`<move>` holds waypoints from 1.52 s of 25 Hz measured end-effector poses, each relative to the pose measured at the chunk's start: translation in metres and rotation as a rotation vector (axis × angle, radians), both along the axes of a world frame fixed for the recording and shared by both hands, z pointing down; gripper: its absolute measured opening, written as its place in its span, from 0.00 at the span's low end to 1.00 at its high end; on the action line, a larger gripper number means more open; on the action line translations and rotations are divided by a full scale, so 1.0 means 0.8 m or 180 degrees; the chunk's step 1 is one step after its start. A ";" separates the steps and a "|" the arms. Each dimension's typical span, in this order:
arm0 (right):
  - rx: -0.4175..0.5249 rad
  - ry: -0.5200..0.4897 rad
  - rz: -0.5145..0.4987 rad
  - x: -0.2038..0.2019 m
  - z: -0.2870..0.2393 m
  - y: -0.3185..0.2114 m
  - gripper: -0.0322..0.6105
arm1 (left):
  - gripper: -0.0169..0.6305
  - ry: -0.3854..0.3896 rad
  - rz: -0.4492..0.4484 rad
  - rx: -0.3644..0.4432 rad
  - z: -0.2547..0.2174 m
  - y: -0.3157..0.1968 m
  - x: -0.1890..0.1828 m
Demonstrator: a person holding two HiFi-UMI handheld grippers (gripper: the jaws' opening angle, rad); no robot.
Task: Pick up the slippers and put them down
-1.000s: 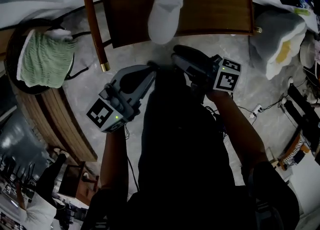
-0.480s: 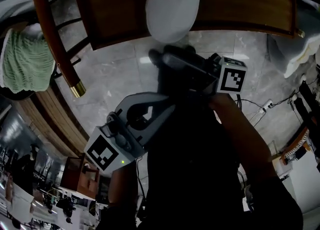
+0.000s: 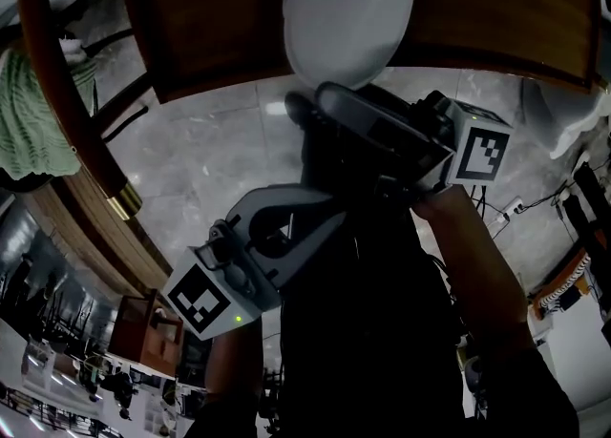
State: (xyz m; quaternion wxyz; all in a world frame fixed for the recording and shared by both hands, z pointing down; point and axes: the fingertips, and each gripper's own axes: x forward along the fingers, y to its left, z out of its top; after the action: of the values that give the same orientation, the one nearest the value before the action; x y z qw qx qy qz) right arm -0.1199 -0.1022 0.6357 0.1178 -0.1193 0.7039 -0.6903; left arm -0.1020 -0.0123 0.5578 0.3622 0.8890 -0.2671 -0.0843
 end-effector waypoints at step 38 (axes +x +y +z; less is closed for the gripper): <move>0.3157 0.0672 -0.0033 0.081 -0.457 -0.023 0.12 | 0.05 -0.0509 -0.0209 0.1539 -0.409 -0.066 -0.002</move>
State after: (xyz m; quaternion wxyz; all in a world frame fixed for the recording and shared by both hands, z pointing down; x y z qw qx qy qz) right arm -0.0555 -0.1204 0.2703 0.0850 -0.1146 0.9557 -0.2576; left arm -0.1035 -0.0652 0.2305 0.1139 0.9445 -0.2958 -0.0868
